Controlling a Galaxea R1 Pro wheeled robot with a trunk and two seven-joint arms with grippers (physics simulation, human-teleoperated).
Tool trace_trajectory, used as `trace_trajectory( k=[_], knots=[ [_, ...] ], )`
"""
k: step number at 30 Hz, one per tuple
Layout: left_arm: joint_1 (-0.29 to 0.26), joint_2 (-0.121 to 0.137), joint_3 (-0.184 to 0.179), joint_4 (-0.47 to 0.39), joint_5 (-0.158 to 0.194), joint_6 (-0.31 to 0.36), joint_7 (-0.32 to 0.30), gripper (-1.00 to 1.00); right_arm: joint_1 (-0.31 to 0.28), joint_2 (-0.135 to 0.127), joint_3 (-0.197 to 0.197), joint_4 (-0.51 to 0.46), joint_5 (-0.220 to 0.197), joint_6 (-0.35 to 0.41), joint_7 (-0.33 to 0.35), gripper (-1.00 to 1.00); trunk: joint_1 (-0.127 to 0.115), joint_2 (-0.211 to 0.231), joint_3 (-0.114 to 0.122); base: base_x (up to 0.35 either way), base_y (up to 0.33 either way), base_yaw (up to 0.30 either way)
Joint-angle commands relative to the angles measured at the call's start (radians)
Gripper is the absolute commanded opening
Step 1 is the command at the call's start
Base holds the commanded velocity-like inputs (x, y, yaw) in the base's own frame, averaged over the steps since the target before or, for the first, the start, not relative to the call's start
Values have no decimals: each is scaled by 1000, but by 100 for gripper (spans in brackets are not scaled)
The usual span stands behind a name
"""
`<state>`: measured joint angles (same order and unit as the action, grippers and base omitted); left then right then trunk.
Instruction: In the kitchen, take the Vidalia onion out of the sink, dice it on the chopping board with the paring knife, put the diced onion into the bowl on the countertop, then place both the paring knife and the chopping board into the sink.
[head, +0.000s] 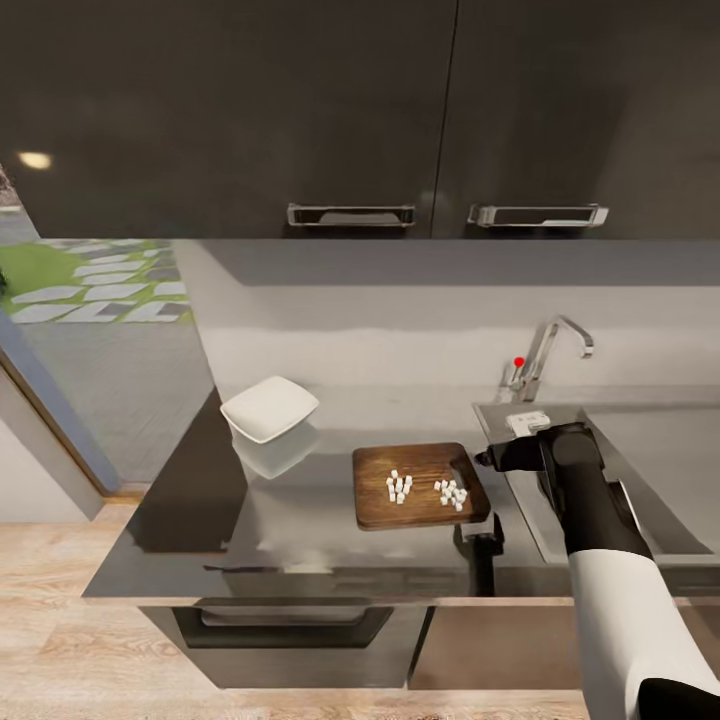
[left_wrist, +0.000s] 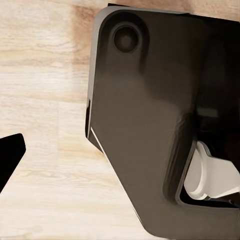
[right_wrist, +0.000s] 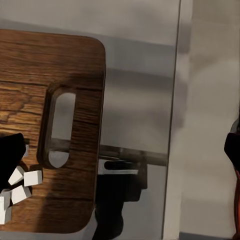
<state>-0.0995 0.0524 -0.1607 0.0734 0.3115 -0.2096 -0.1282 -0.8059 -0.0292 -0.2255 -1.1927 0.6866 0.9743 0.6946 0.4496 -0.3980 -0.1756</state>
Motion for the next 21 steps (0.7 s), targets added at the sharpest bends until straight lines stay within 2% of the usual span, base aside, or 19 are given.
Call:
trace_trajectory(
  k=[1,21],
  knots=[
    [-2,0,-8,5,11,-7,-6,100,-1,1,0,-1,8,2,11,100,1,-2,-4,0,0,0],
    [-2,1,-8,5,11,-7,-5,100,-1,17,8,17,5,1,8,100,1,-2,-36,44,13,0]
  ],
)
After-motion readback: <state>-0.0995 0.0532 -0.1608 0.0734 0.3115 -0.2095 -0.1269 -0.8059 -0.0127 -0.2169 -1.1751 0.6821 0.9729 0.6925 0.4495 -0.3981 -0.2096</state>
